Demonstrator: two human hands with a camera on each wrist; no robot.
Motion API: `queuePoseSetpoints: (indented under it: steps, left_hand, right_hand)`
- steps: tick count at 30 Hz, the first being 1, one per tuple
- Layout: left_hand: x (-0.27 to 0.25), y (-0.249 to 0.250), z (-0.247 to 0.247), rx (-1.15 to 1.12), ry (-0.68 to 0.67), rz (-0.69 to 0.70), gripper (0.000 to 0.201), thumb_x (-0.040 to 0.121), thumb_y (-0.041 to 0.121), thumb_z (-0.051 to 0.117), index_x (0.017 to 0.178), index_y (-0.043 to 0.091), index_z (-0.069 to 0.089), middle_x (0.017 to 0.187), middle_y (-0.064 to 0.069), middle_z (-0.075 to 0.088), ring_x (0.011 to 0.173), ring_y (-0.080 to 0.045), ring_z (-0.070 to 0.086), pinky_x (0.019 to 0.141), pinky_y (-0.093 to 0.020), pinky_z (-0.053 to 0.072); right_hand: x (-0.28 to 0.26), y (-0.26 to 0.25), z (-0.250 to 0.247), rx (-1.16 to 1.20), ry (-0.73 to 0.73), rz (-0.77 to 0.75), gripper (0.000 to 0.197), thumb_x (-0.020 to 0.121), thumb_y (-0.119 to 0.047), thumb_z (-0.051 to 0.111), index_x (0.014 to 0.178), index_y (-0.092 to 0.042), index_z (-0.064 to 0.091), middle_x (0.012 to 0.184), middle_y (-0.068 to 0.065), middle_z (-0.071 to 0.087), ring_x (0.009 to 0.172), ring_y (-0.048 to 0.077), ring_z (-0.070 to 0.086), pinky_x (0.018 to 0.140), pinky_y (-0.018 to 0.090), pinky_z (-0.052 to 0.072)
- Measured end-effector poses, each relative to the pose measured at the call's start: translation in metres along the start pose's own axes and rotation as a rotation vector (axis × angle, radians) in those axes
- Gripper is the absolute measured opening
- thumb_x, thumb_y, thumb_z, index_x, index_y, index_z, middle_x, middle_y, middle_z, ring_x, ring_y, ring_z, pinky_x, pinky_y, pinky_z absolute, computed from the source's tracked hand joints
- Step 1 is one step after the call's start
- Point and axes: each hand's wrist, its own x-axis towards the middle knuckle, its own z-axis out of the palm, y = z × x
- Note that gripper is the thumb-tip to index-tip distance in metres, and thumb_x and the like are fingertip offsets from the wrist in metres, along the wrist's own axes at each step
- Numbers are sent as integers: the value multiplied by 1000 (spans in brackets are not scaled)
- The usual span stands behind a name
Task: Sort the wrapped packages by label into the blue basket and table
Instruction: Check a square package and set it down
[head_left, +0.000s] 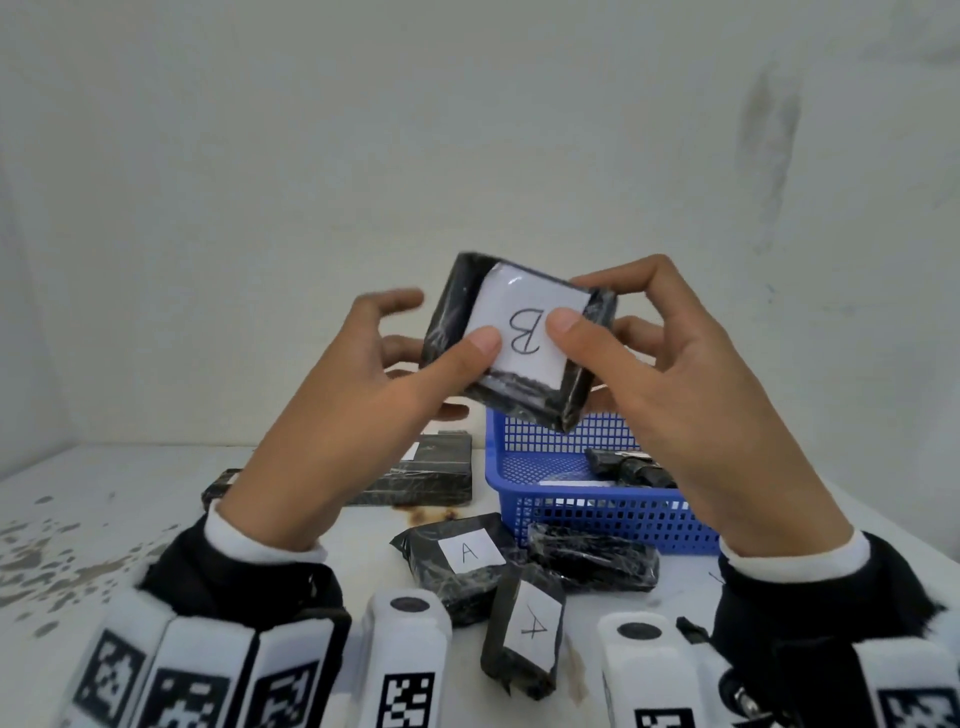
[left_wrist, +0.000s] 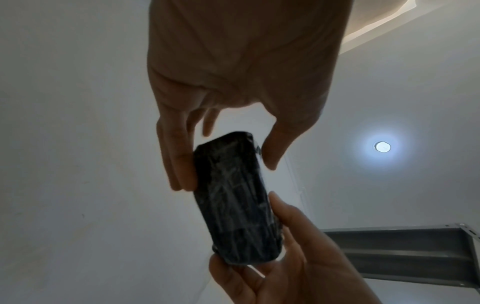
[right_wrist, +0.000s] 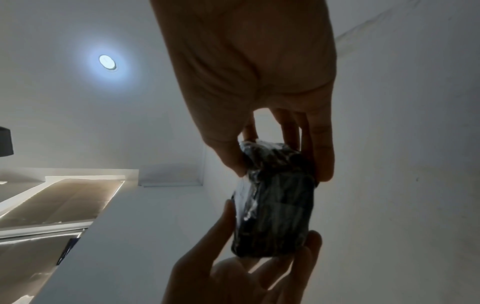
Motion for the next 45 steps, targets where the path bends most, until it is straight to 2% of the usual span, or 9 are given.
queuePoseSetpoints:
  steps: [3,6,10,12,18,24,38,42,45]
  left_hand:
    - [0,1,1,-31,-23,14,57,65,35,76,118,21,59,100,-4,74,83,-22,74,85,-41,58]
    - [-1,-1,-2,5,-9,96,49,65,23,87,107,35,63,104,-1,70,87,-23,73,83,-43,59]
    - [-3,0,-1,109,-57,228,49,70,15,85,106,42,65,106,12,68,100,-11,68,85,-30,57]
    - [-6,2,1,139,-102,267,53,74,21,79,118,44,61,113,14,66,106,-7,65,82,-25,57]
    - [-2,-1,0,18,-55,171,64,64,64,63,124,43,58,118,8,69,108,-13,67,97,-43,51]
    - [-2,0,-1,-50,-82,152,52,69,55,68,117,36,64,106,-3,72,96,-22,72,79,-44,60]
    - [-3,2,3,-65,-77,116,33,78,44,62,105,28,70,101,-4,75,103,-17,69,89,-35,57]
    - [-4,5,5,-50,-67,38,51,80,67,56,114,31,66,99,0,76,88,-20,74,84,-38,58]
    - [-1,6,4,-79,-89,-16,48,79,54,66,109,17,69,94,-7,76,80,-25,74,75,-41,57]
  right_hand:
    - [0,0,-4,-12,-72,46,34,72,-56,70,94,-33,59,95,8,77,84,27,75,83,48,61]
    - [0,-1,-8,-115,-116,50,54,58,-80,56,97,-42,60,103,-14,75,87,16,74,89,45,57]
    - [-2,-8,-4,-109,-155,51,62,63,-74,56,123,-61,52,107,-15,71,75,9,74,64,23,57]
    - [-2,-8,0,-106,-133,50,51,71,-68,62,121,-59,56,107,-10,72,69,9,73,66,21,58]
    - [1,-2,-1,10,-115,59,45,75,-63,73,115,-44,64,110,1,74,90,18,76,94,38,56]
    - [0,-2,-3,-7,-125,26,50,69,-60,74,115,-47,60,113,0,73,91,20,75,92,42,57]
    - [0,-1,-2,-26,-133,-16,44,65,-71,63,103,-48,61,109,-2,75,95,20,74,98,48,53]
    - [-4,-7,0,-25,-119,-41,38,72,-66,74,101,-44,61,112,-10,72,94,35,71,94,55,53]
    - [-5,-8,-2,-14,-171,-61,39,78,-57,73,111,-43,57,118,-17,67,95,42,68,93,59,52]
